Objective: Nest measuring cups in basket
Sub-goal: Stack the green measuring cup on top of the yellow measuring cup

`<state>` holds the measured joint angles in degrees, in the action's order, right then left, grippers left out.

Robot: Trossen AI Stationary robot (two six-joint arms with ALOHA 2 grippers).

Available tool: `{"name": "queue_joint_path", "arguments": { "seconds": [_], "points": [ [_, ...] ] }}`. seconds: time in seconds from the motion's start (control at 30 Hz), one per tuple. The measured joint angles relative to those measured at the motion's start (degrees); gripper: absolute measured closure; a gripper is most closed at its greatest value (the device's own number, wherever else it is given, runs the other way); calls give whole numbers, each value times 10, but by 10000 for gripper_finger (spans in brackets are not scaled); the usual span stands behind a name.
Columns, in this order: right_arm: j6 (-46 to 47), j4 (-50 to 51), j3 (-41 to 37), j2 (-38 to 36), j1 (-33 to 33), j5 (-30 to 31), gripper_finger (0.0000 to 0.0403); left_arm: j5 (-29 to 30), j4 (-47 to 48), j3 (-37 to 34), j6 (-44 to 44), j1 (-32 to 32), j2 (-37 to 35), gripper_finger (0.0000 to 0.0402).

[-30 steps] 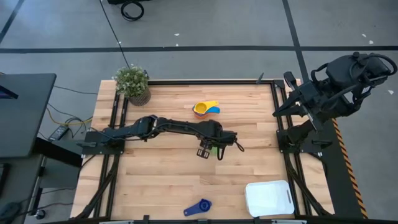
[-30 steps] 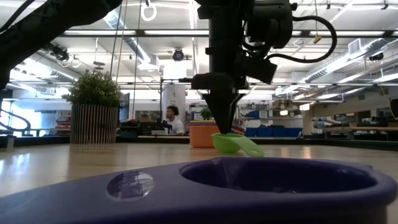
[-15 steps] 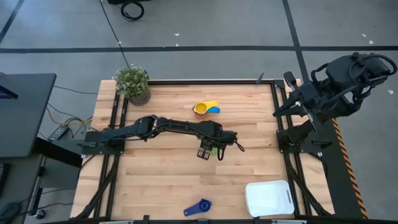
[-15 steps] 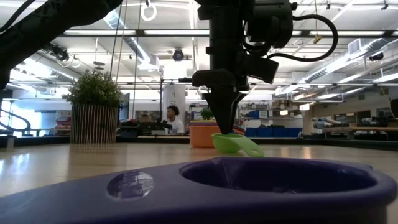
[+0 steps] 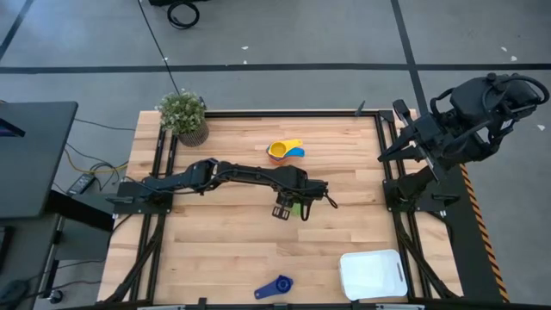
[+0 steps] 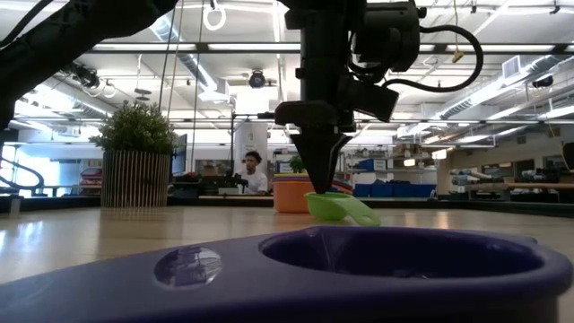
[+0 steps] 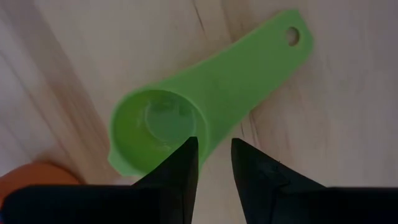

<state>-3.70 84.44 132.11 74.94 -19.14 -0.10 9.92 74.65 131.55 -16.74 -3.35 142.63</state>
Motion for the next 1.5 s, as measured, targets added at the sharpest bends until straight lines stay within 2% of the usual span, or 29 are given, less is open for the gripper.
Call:
{"name": "queue_joint_path", "arguments": {
  "seconds": [0.33, 0.57, 0.73, 0.87, 1.07, 1.23, 1.37, 1.5],
  "points": [
    [-10, 4, 0, 0, 0, 0, 396, -3, 5, -1, -2, -1, 20, 299],
    [-10, 6, 0, -2, 0, 0, 396, 18, -22, 0, -3, 1, 29, 301],
    [-13, 6, 0, -2, 0, 0, 395, 16, -26, -1, 18, 8, 40, 333],
    [-14, 5, 0, -2, 0, 0, 395, 15, -24, 1, 60, 12, 42, 376],
    [-19, 5, 0, -2, 0, 0, 395, 12, -21, 1, 153, 13, 33, 376],
    [-29, 5, 0, -3, 0, 0, 395, -8, 35, 35, 252, 11, 16, 376],
    [-38, 5, 0, -4, 0, 0, 394, -31, 55, 27, 316, 3, -25, 376],
    [-45, 6, 0, -5, 0, 0, 394, -14, 79, 31, 352, -3, -65, 376]
  ]
}}
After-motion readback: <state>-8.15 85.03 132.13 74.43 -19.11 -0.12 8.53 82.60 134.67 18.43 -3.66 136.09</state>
